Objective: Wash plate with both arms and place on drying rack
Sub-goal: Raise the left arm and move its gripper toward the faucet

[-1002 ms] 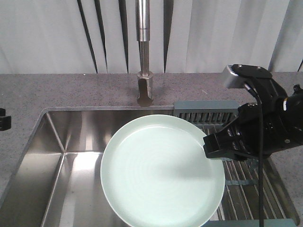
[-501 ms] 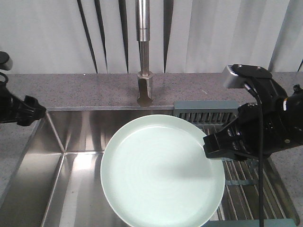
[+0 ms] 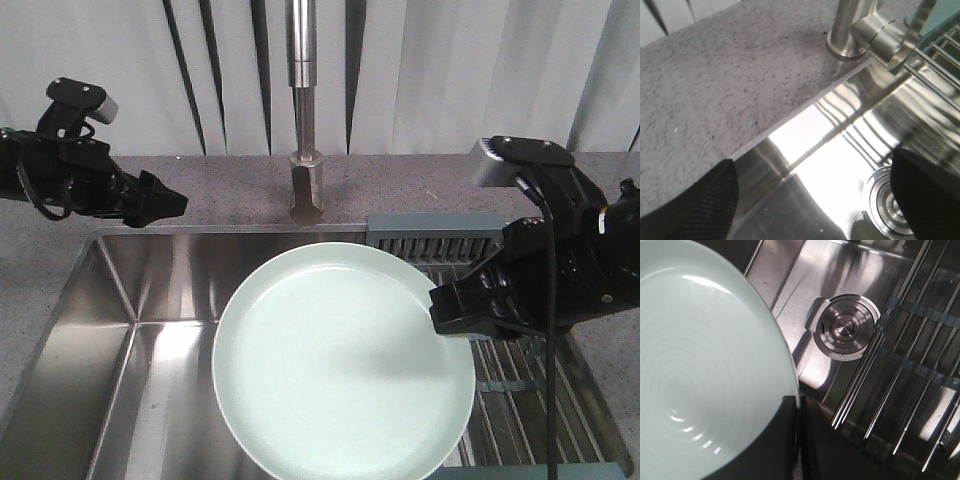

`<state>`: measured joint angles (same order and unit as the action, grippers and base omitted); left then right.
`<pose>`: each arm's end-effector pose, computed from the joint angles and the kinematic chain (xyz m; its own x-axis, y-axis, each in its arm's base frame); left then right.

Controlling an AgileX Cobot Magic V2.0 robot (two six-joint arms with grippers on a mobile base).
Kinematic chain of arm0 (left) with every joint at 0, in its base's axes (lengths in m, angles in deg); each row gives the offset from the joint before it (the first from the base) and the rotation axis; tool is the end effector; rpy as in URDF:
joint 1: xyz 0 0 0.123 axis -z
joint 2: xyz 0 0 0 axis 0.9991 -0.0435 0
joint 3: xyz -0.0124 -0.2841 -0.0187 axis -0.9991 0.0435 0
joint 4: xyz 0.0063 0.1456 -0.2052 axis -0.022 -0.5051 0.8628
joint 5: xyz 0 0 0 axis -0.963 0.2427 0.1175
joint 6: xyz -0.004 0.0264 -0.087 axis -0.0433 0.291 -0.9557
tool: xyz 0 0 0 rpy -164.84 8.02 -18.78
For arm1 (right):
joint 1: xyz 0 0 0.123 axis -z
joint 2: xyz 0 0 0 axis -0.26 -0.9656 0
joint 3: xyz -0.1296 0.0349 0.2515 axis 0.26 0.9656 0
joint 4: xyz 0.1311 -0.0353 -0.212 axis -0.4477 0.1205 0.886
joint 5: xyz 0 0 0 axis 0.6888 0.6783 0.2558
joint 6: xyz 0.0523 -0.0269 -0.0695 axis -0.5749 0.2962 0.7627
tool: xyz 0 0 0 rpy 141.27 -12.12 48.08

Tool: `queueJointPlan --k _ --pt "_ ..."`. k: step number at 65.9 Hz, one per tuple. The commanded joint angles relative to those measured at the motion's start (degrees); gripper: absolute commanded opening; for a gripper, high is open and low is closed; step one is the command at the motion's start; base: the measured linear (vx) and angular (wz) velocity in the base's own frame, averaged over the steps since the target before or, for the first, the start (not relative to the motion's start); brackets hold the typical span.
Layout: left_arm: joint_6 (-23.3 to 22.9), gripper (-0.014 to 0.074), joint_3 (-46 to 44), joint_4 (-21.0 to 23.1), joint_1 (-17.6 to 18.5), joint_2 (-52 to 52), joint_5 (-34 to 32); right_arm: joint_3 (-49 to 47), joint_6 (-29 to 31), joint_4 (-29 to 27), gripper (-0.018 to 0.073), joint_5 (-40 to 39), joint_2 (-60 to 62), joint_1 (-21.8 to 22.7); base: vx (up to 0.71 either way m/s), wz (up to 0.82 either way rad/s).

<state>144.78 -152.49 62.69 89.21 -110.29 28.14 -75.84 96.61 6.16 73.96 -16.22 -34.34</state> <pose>0.3778 -0.0574 0.2838 -0.5846 0.2952 -0.7557 0.5851 0.7987 -0.1406 0.2104 0.1118 0.3399 -0.8420 -0.2322 -0.4869 -0.4407 0.8167 0.3725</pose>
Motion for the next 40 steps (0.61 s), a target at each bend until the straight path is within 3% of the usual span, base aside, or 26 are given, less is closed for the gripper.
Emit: queueJointPlan --k 1,8,22,29,40 --pt "5.8 0.059 -5.2 6.9 0.9 -0.8 2.4 -1.5 0.2 -1.7 -0.0009 -1.7 1.6 0.0 0.0 0.0" --pt "11.1 0.059 -8.8 9.3 2.0 -4.2 5.0 -1.5 0.2 -1.7 -0.0009 -1.7 1.6 0.0 0.0 0.0" --pt "14.9 0.059 -14.7 10.8 5.3 -9.8 7.0 -1.5 0.2 -1.7 -0.0009 -1.7 1.6 0.0 0.0 0.0" --pt "21.0 0.059 -16.9 12.2 6.8 -11.8 9.3 -1.5 0.2 -1.7 -0.0009 -1.7 1.6 0.0 0.0 0.0" --pt "30.3 0.059 -19.0 20.7 7.9 -13.5 12.2 -1.5 0.2 -1.7 -0.0009 -1.7 1.6 0.0 0.0 0.0"
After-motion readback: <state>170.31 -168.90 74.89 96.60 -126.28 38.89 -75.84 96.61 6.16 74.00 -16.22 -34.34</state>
